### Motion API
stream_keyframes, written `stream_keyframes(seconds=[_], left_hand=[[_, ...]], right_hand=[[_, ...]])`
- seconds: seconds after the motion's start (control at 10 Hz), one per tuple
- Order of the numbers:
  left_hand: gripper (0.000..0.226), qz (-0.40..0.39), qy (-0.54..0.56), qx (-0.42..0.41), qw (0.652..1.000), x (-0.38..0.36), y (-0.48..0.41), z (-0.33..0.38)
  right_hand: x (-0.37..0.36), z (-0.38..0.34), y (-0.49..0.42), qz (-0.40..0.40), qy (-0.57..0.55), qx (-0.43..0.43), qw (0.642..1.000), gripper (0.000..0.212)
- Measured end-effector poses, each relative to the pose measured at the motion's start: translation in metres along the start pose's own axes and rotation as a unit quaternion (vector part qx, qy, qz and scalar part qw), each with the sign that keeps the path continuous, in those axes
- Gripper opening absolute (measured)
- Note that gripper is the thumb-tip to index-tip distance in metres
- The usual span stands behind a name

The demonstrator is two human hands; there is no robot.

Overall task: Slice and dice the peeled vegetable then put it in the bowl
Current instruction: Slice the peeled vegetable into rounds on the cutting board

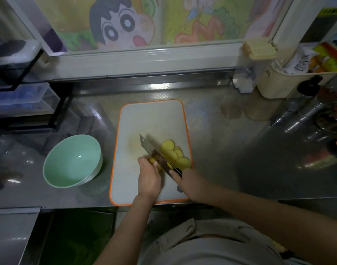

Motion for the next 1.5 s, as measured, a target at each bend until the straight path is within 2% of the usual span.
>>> stream_keyframes(seconds=[0.2, 0.4, 0.6, 0.8, 1.0, 1.2, 1.3, 1.4, 1.5], left_hand=[[0.012, 0.005, 0.014, -0.025, 1.000, 0.001, 0.009, 0.002], [0.016, 0.010, 0.020, -0.020, 1.000, -0.001, 0.011, 0.003], [0.017, 0.019, 0.022, -0.022, 0.999, -0.003, 0.006, -0.001], [0.015, 0.000, 0.009, -0.019, 1.000, 0.001, 0.003, -0.002], [0.012, -0.013, -0.007, -0.020, 1.000, 0.001, 0.003, 0.000], [0.012, 0.002, 0.008, -0.001, 1.000, 0.002, -0.004, -0.001], [0.012, 0.000, 0.003, 0.013, 1.000, 0.001, -0.005, -0.001], [0.011, 0.002, 0.002, 0.020, 1.000, -0.001, -0.005, 0.000], [0.012, 0.005, 0.002, 0.018, 1.000, -0.001, -0.003, 0.000]], right_hand=[[-0.014, -0.013, -0.025, 0.041, 0.022, 0.011, 0.999, 0.049], [-0.008, -0.020, -0.032, 0.015, -0.010, 0.016, 1.000, 0.051], [-0.009, -0.023, -0.037, 0.020, -0.013, 0.015, 1.000, 0.053], [-0.004, -0.026, -0.044, -0.001, -0.019, -0.015, 1.000, 0.053], [0.012, -0.030, -0.046, -0.020, -0.044, -0.016, 0.999, 0.041], [0.017, -0.016, -0.036, -0.039, 0.036, -0.002, 0.999, 0.039], [0.020, -0.011, -0.020, -0.050, 0.051, -0.026, 0.997, 0.032], [0.017, -0.005, -0.013, -0.076, 0.117, -0.013, 0.990, 0.045], [0.015, -0.002, -0.008, -0.029, 0.054, -0.002, 0.998, 0.051]])
Point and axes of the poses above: each hand's wrist, its own y-axis away from the middle knuckle, its own x-axis out of the back of the hand, z = x × y, the point moved 1 cm from there along -y, towards the middle knuckle, and after that the axes turned 1 degree about -x, right-handed, at the moved point
